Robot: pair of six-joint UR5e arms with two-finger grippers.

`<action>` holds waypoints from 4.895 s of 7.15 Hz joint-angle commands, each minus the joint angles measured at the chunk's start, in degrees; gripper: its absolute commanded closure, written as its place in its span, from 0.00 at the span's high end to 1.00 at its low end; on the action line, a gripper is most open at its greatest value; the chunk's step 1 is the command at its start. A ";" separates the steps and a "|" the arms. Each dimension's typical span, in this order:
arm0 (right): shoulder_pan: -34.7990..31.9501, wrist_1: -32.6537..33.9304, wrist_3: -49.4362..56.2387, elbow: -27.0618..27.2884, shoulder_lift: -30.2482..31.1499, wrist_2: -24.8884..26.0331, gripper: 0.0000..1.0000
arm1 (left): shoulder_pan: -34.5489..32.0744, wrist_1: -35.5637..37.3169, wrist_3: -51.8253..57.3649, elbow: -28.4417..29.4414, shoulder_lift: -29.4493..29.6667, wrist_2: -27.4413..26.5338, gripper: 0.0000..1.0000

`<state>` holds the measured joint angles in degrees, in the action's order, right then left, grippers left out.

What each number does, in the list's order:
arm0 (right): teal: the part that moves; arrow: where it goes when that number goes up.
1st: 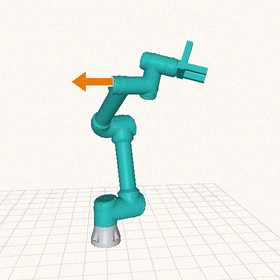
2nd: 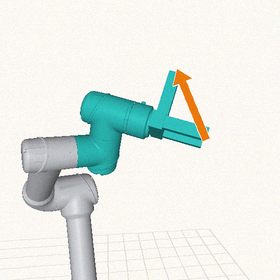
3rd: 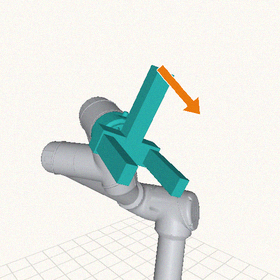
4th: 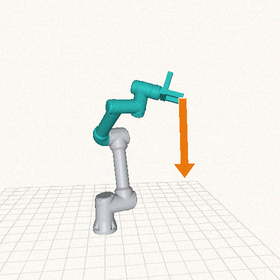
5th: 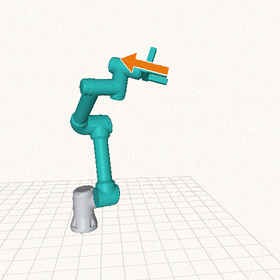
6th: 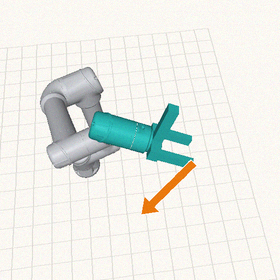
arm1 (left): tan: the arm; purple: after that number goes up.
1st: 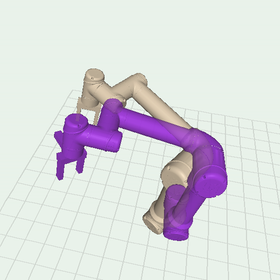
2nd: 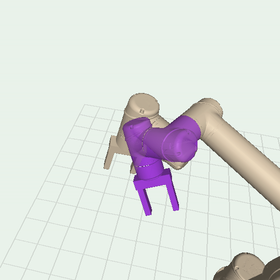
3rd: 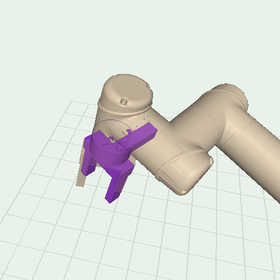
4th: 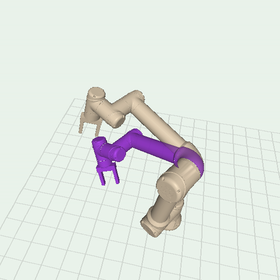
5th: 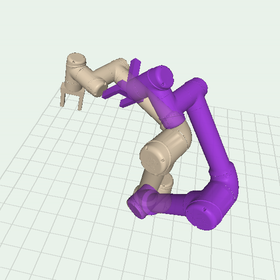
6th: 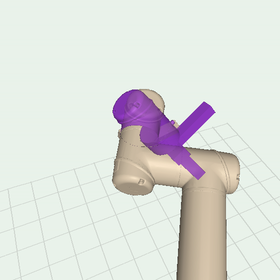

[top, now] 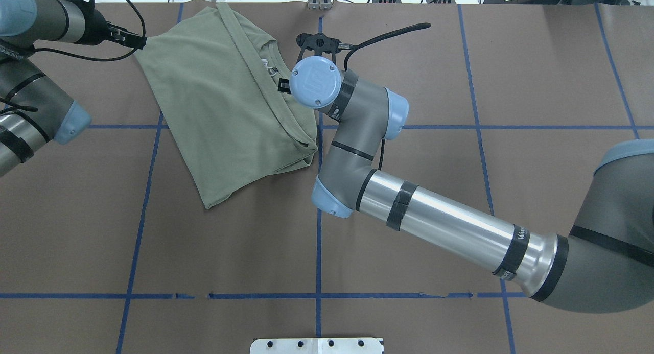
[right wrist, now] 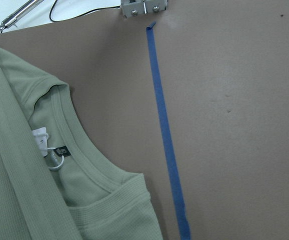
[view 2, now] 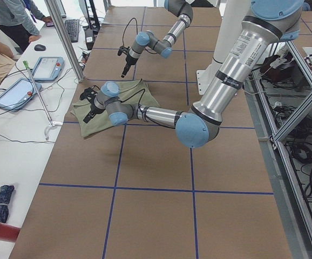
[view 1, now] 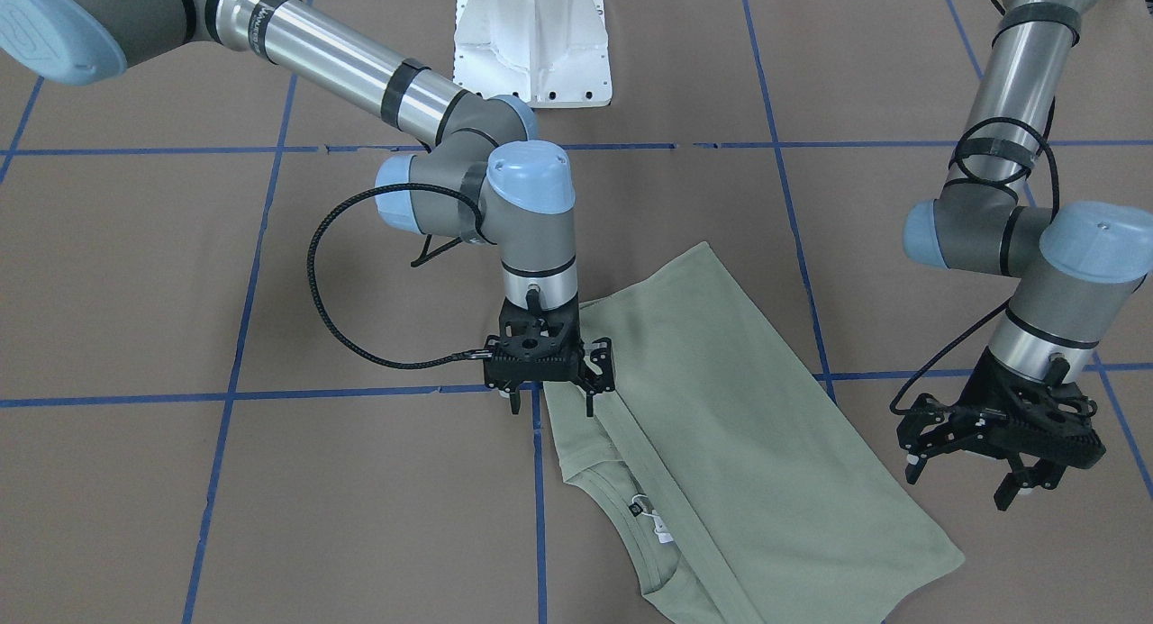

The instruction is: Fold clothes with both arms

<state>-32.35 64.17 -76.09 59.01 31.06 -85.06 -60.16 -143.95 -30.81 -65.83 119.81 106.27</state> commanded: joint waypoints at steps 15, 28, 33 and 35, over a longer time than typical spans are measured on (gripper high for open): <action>9.47 15.25 -4.42 37.30 23.36 3.73 0.00 | 0.65 -0.45 -2.59 -0.27 -1.24 -0.01 1.00; 20.24 27.31 -1.29 49.74 29.36 7.92 1.00 | 0.92 -0.45 -2.59 -0.71 -1.15 -0.01 1.00; 20.22 32.31 18.67 50.67 29.06 -2.30 0.63 | 1.71 -0.45 -2.68 -0.35 -1.24 -0.01 1.00; 20.92 32.77 18.69 50.67 28.97 -2.30 0.46 | 1.97 -0.45 -2.68 -0.27 -1.33 -0.01 1.00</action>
<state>-11.78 96.54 -57.90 109.64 60.14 -87.25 -58.31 -144.40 -33.48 -66.13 118.54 106.26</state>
